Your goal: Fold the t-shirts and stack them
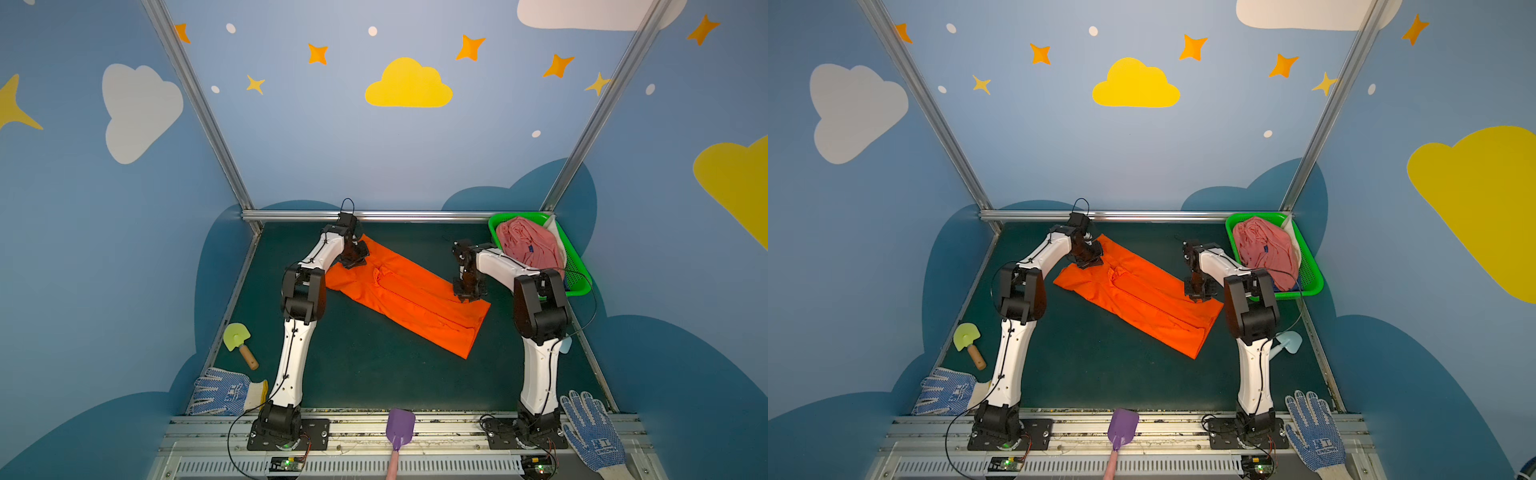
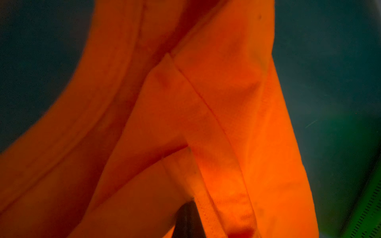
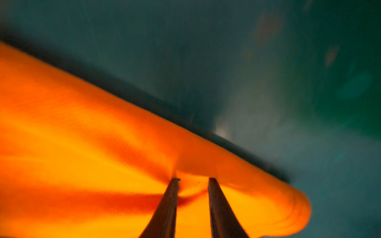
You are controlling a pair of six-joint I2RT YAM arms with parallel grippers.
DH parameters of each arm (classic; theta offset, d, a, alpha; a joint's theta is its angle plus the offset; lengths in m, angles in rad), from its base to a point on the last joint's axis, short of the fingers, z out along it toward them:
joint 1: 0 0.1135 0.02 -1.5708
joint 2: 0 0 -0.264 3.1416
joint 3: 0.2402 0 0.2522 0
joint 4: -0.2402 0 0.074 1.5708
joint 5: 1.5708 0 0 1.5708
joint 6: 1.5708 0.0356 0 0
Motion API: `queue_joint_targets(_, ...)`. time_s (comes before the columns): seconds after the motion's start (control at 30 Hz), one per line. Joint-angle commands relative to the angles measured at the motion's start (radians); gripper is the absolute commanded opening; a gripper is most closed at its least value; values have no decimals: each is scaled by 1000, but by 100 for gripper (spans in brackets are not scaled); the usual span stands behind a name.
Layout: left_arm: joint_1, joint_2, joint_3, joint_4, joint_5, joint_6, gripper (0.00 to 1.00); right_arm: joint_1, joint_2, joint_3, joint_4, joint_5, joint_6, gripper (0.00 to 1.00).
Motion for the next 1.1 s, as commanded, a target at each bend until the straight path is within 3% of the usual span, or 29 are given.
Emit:
queue_joint_targets(0.0,-33,146,147,-128,3,24,5,41,6,-118,-82,-6,59,30)
queue_joint_targets(0.13,-57,242,284,-79,77,-44,5,97,-53,-188,-104,-40,115,31)
queue_joint_targets(0.4,-88,294,255,266,218,-276,5,249,-115,-309,-38,-198,236,32)
queue_joint_targets(0.67,-126,355,326,451,247,-408,5,403,-131,-322,-7,-296,333,33)
queue_joint_targets(0.83,-141,368,327,505,274,-438,5,449,-105,-306,35,-352,356,33)
queue_joint_targets(1.07,-145,350,317,444,241,-400,5,460,-93,-283,9,-321,353,33)
